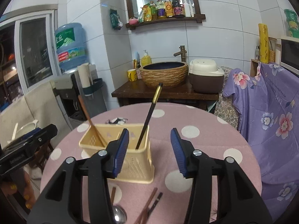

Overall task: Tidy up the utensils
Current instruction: 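Move both tools back to the loose utensils on the table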

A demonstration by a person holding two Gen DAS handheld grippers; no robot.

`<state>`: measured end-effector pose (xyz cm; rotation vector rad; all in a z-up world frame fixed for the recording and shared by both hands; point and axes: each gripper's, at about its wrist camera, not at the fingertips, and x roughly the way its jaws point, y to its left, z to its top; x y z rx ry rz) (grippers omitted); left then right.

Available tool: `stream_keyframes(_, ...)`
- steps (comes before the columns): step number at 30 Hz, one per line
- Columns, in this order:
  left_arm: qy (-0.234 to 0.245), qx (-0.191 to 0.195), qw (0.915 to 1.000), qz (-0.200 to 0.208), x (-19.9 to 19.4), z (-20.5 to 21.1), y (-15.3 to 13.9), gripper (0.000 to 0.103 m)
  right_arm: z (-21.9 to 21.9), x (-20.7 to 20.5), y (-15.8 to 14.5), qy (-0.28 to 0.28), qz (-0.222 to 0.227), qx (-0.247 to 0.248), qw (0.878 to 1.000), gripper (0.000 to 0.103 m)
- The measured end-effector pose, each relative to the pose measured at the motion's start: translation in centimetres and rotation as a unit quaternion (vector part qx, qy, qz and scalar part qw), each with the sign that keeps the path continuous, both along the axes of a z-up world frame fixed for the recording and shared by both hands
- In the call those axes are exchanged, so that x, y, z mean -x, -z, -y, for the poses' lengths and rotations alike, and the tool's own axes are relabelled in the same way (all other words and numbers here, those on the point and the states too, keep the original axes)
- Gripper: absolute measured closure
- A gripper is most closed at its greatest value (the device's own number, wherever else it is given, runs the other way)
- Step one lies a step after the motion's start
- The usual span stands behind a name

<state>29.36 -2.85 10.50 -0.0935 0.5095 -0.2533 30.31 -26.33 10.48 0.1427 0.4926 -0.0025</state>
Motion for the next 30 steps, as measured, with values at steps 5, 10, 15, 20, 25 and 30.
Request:
stream_keyframes(5,0.001,-0.051,0.9981,-0.035,2.4,-0.8,4.3,0.005,-0.3,2.6,3.4,-0.01,-0.035,0.008,0.999,0.049)
stream_keyframes(10,0.002,-0.069,0.9952,-0.07,4.6,-1.6,8.3,0.011,-0.4,4.8,7.4,0.002,-0.064,0.024,0.998,0.048)
stream_keyframes(15,0.026,-0.083,0.9903,-0.108,6.1,-0.3,11.3,0.025,-0.7,6.2,10.5,0.011,-0.094,0.023,0.995,0.048)
stream_keyframes(20,0.054,-0.108,0.9838,-0.133,6.9,1.9,13.7,0.034,-0.5,7.6,12.0,0.022,-0.1,0.021,0.995,0.048)
stream_keyframes(25,0.069,-0.132,0.9789,-0.14,6.5,3.7,14.5,0.04,0.2,8.4,12.2,0.034,-0.099,0.01,0.994,0.048)
stream_keyframes(30,0.063,-0.138,0.9765,-0.153,5.6,4.3,15.2,0.045,0.4,8.8,12.0,0.038,-0.1,0.005,0.994,0.048)
